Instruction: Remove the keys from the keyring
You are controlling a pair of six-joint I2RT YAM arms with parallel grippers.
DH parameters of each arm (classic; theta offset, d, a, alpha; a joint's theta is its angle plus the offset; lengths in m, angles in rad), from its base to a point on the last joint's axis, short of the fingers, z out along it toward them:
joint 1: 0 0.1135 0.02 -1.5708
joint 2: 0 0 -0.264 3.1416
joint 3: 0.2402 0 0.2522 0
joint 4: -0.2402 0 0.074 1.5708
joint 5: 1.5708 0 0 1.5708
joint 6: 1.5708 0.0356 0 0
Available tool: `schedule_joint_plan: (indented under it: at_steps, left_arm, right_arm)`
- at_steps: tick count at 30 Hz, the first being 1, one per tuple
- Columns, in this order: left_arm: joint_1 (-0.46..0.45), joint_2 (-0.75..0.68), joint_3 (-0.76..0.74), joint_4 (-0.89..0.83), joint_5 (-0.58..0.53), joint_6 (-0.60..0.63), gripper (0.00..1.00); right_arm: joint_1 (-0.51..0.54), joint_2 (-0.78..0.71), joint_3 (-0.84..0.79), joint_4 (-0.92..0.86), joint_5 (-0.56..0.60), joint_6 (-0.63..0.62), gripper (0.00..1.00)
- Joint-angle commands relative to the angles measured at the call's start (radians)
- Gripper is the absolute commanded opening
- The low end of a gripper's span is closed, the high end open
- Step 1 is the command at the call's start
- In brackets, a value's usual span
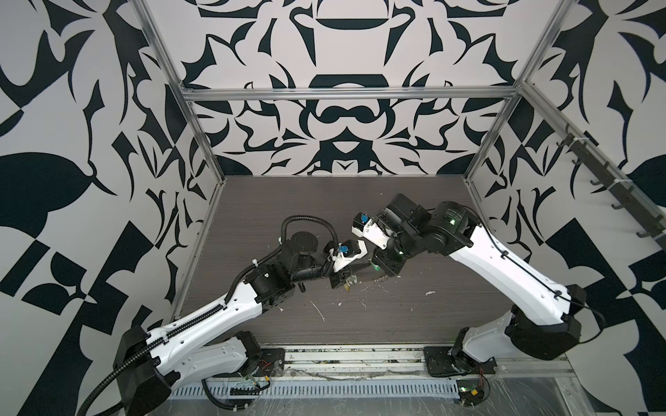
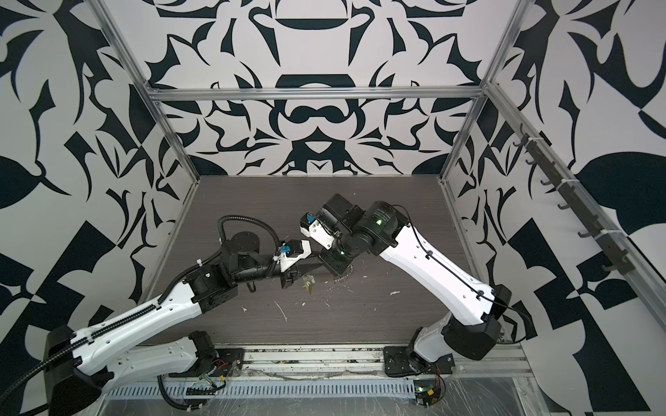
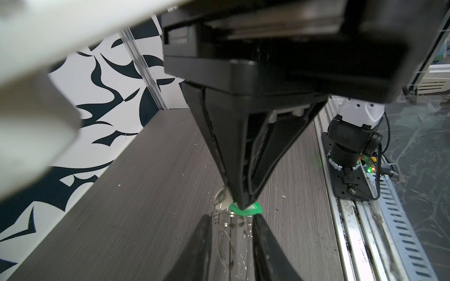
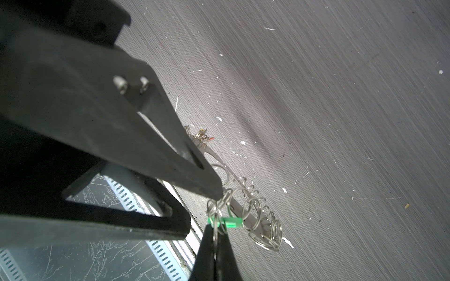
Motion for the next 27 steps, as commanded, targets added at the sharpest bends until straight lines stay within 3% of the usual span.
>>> schedule_joint_plan:
  at_steps: [1, 16, 27]
  left_arm:
    - [0.004, 0.012, 0.030, -0.003, 0.018, 0.006, 0.30]
    - [0.004, 0.022, 0.048, 0.017, -0.016, 0.000, 0.34]
    - [0.005, 0.022, 0.050, 0.002, 0.000, 0.006, 0.23]
  right_arm:
    - [-0.002, -0.010, 0.048, 0.010, -0.006, -0.017, 0.00]
    - [-0.003, 0.005, 0.058, -0.010, -0.007, -0.027, 0.00]
    - [-0.002, -0.003, 0.055, -0.011, -0.001, -0.027, 0.00]
